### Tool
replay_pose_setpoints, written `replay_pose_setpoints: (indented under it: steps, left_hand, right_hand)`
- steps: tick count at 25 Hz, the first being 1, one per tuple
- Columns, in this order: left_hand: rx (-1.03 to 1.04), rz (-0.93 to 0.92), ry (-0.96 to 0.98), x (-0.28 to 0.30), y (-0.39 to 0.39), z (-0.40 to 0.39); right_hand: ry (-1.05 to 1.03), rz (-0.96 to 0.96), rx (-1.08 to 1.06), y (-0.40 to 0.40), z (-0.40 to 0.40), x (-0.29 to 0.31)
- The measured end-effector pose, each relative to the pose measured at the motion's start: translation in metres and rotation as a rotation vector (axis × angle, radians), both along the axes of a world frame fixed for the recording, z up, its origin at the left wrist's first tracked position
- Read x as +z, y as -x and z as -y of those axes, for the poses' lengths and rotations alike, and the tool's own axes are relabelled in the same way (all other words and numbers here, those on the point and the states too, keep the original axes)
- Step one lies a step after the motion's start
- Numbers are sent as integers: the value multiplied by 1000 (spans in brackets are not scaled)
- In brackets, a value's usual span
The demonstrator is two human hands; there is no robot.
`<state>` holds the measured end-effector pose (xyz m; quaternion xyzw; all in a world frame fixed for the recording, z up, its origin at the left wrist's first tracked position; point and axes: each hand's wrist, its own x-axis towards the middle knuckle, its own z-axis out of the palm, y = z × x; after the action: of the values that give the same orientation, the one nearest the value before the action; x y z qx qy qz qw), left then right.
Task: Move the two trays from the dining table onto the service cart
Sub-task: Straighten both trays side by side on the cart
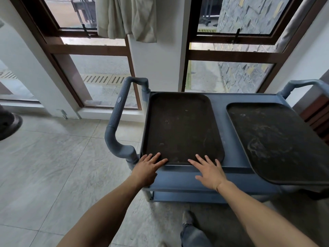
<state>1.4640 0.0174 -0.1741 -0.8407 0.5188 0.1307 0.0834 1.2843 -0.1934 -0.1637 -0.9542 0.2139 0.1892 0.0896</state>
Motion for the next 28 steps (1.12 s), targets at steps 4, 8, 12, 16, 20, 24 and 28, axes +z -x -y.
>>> replay_pose_setpoints:
  steps: [4, 8, 12, 16, 20, 24, 28]
  left_hand:
    - [12, -25, -28, 3, 7, -7]
    - [50, -30, -55, 8, 13, -12]
    - [73, -2, -10, 13, 22, -16]
    - [137, -34, 12, 18, 29, -14]
    - [177, -86, 6, 20, 31, -12]
    - [166, -82, 6, 20, 28, -9]
    - [201, -96, 14, 20, 29, -3]
  right_hand:
    - [-12, -25, -23, 6, -7, 1]
    - [-16, -32, -22, 11, -12, 2]
    - [-12, -51, -18, 13, -14, 2]
    - [-84, -54, -38, 10, -12, 0]
    - [-100, -57, -35, 12, -7, -2]
    - [-104, -67, -25, 13, -6, -1]
    - [-100, -50, -7, 14, 1, 10]
